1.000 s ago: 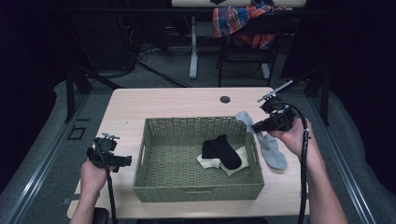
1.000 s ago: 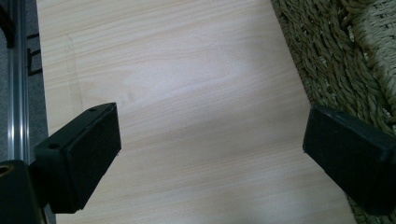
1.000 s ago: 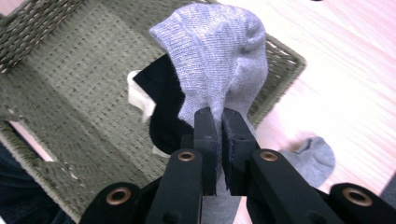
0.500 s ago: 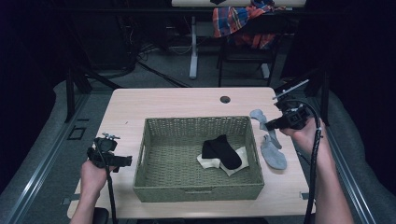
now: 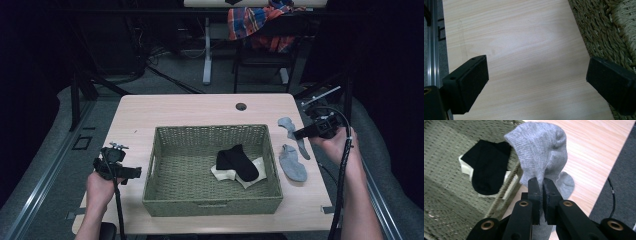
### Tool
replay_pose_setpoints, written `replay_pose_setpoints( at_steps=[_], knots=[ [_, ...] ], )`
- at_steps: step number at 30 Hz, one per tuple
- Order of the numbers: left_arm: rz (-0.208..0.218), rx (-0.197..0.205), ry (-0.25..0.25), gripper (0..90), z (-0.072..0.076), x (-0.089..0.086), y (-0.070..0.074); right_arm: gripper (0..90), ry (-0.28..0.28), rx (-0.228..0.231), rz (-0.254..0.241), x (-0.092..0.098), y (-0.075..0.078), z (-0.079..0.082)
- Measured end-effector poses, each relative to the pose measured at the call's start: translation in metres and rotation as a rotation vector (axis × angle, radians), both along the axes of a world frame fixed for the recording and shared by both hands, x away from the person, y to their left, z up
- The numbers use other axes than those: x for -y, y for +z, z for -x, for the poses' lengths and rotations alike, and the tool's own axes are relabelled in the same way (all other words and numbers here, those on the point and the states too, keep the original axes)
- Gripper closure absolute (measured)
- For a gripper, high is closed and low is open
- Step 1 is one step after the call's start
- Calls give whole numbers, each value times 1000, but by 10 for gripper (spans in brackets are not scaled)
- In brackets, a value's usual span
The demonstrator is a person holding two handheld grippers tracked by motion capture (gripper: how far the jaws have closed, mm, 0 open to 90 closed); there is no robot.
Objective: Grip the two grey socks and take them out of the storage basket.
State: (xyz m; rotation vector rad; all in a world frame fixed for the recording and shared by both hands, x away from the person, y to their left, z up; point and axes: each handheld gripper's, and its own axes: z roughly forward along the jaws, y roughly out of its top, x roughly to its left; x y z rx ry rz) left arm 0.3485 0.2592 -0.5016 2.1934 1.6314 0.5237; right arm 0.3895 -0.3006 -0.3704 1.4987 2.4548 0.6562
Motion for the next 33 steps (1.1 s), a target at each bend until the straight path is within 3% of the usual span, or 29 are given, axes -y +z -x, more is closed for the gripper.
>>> replay_pose_setpoints(
  at_steps=[15,33],
  knots=[
    [0,1,-1,44,0,0,0,861,-76,-27,40,18,-14,-7],
    [2,1,-2,44,0,0,0,861,-102,-88,71,26,-41,-20]
  ],
)
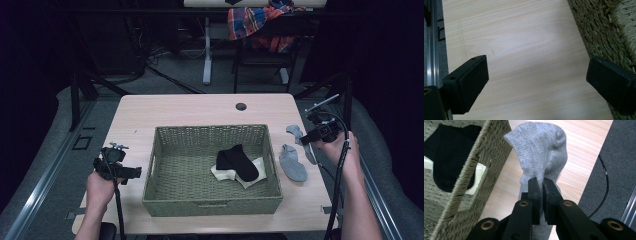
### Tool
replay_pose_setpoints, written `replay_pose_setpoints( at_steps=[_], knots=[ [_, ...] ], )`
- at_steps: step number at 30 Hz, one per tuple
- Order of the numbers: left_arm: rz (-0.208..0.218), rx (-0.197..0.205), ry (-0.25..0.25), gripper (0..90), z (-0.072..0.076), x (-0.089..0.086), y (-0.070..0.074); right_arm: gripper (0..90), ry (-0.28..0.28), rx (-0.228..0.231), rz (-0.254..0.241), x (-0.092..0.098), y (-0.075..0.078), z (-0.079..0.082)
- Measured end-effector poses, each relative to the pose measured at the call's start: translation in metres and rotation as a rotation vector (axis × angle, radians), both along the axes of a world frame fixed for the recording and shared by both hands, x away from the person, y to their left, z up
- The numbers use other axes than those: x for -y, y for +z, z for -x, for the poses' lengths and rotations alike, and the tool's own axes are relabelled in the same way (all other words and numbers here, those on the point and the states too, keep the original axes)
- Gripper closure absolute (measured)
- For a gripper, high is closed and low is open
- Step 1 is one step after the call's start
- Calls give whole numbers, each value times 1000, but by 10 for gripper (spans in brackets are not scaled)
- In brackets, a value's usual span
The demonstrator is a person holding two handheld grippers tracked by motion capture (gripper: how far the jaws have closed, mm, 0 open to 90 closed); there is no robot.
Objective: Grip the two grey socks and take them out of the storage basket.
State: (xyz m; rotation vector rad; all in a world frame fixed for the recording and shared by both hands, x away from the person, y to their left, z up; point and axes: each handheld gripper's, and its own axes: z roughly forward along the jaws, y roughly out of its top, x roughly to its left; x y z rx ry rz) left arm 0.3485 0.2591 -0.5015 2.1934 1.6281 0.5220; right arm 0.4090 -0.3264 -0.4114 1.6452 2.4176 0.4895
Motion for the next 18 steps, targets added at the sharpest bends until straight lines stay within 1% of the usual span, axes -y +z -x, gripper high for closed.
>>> replay_pose_setpoints(
  at_steps=[4,12,14,15,18],
  knots=[
    [0,0,0,44,0,0,0,860,-2,-8,7,0,-5,-2],
    [1,1,0,44,0,0,0,860,0,-27,6,1,-16,-6],
    [-1,0,-2,44,0,0,0,860,-5,-40,13,1,-24,-9],
    [0,-1,-2,44,0,0,0,860,6,-51,16,2,-25,-10],
    [-1,0,-2,44,0,0,0,860,-4,-49,18,1,-29,-11]
  ],
)
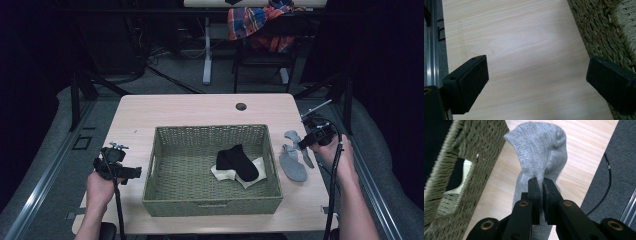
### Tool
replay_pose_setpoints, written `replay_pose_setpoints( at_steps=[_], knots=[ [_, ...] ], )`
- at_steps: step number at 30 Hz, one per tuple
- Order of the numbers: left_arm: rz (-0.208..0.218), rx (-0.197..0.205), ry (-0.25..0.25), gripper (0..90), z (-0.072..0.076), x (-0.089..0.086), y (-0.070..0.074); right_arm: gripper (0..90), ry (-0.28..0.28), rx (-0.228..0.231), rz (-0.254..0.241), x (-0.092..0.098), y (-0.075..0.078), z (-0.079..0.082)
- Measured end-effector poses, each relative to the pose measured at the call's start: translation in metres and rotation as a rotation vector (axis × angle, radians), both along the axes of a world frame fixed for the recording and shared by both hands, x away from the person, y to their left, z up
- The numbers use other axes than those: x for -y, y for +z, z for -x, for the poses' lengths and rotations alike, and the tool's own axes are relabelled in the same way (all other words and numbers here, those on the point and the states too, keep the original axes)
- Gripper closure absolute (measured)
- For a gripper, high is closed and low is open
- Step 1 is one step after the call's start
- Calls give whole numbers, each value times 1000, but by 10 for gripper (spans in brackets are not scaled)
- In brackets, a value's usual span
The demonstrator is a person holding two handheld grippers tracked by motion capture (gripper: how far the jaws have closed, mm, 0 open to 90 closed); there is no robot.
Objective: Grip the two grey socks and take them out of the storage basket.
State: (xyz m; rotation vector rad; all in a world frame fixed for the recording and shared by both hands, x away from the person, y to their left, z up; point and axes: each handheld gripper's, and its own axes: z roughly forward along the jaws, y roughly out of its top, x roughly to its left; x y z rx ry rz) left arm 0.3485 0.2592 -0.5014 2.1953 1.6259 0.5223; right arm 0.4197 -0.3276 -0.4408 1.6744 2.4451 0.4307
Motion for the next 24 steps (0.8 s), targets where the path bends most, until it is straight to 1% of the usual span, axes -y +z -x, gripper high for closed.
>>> replay_pose_setpoints(
  at_steps=[1,3,5,8,11,12,14,15,18,20,21,23,24],
  knots=[
    [1,-1,0,44,0,0,0,860,4,-9,8,0,-4,-1],
    [2,-1,1,44,0,0,0,860,13,-18,6,0,-6,-3],
    [2,0,1,44,0,0,0,860,4,-17,11,-1,-10,-3],
    [0,-1,-1,44,0,0,0,860,16,-36,14,-2,-17,-6],
    [1,0,-1,44,0,0,0,859,14,-46,14,-2,-26,-8],
    [1,0,-1,44,0,0,0,859,27,-57,17,-3,-29,-8],
    [1,0,-2,44,0,0,0,858,21,-50,14,-4,-35,-9],
    [1,0,-2,44,0,0,0,858,30,-60,15,-3,-36,-10],
    [3,-1,-1,44,0,0,0,857,30,-65,21,-3,-43,-12],
    [1,0,-2,44,0,0,0,856,24,-61,9,-4,-49,-12],
    [1,0,-2,44,0,0,0,854,43,-74,22,-4,-51,-14],
    [1,-1,-2,44,0,1,0,852,40,-73,7,-5,-59,-15],
    [2,-1,-2,44,0,1,0,852,50,-83,7,-5,-62,-15]
  ],
)
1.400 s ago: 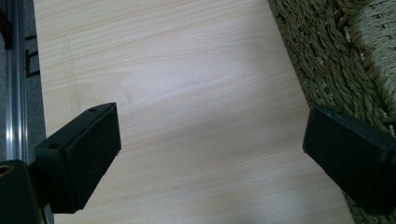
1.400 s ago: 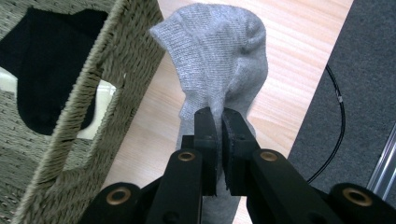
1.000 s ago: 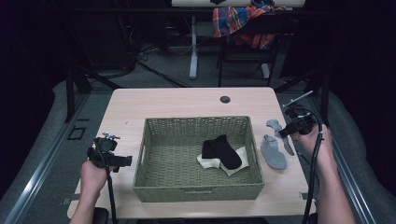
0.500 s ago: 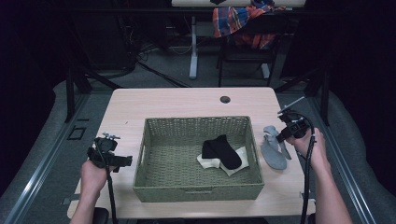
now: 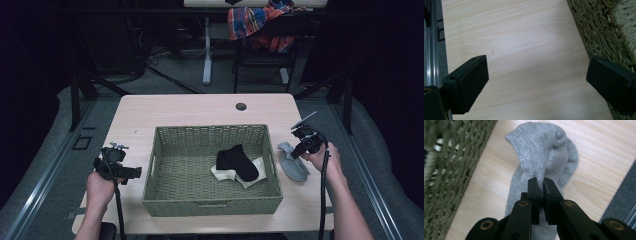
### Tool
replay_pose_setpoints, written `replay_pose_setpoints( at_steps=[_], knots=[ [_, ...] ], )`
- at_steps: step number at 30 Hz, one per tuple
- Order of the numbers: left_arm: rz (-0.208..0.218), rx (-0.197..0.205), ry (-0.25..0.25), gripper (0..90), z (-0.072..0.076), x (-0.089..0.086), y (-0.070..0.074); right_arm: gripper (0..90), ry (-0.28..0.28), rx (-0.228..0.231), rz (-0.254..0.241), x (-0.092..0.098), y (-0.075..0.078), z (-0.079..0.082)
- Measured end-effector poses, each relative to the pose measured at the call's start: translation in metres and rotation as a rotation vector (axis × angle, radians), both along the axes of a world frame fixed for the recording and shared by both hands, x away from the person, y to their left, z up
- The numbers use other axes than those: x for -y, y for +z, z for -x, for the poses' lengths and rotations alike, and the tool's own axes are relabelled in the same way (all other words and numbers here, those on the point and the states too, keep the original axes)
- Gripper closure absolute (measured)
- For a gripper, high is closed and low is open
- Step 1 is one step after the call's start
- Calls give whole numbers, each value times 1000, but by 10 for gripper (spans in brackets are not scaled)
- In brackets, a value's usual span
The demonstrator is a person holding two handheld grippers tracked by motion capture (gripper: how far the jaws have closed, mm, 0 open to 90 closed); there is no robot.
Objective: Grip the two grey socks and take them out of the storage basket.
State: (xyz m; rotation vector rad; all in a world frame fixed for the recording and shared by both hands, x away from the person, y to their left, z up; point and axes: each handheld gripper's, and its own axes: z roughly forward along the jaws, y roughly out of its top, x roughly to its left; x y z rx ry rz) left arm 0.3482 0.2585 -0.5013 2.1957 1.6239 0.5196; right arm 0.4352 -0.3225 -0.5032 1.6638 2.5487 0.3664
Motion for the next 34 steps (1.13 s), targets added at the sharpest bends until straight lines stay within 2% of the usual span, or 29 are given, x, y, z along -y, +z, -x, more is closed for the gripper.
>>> replay_pose_setpoints(
  at_steps=[3,4,6,10,11,12,13,14,17,18,20,21,26,28,29,32,33,34],
  knots=[
    [-1,0,0,44,0,0,0,853,7,-13,14,-1,-5,-2],
    [0,0,0,44,0,0,0,853,-11,1,-2,-1,-8,-2],
    [0,1,-1,44,0,0,0,851,5,-21,3,0,-10,-4],
    [-1,1,1,44,0,0,0,840,-5,-24,0,0,-16,-5],
    [-1,2,2,44,0,0,0,827,-21,-14,-20,0,-18,-4],
    [-3,1,0,44,0,0,0,806,-7,-31,-17,1,-17,-5],
    [-3,1,0,44,0,0,0,787,-19,-17,-23,1,-17,-5],
    [-2,2,1,44,0,0,0,763,-8,-18,-13,1,-15,-5],
    [-2,1,2,44,0,-1,0,659,-27,15,-42,2,-7,-2],
    [-2,4,2,44,0,-1,0,611,-15,16,-40,3,-1,-1],
    [-1,4,4,44,0,-1,0,508,-37,53,-58,4,9,4],
    [-1,4,5,44,0,-1,0,463,-24,57,-72,6,16,6],
    [2,5,5,44,0,-2,0,274,-30,126,-124,8,36,21],
    [1,6,5,44,0,-2,0,202,-32,130,-150,8,39,26],
    [2,6,5,44,0,-2,0,143,-31,130,-145,8,41,30],
    [3,6,7,44,0,-2,0,137,-30,134,-133,8,43,36],
    [2,5,6,44,0,-2,1,94,-25,138,-114,8,42,43],
    [3,6,7,44,0,-2,1,88,-35,144,-114,7,41,45]
  ],
)
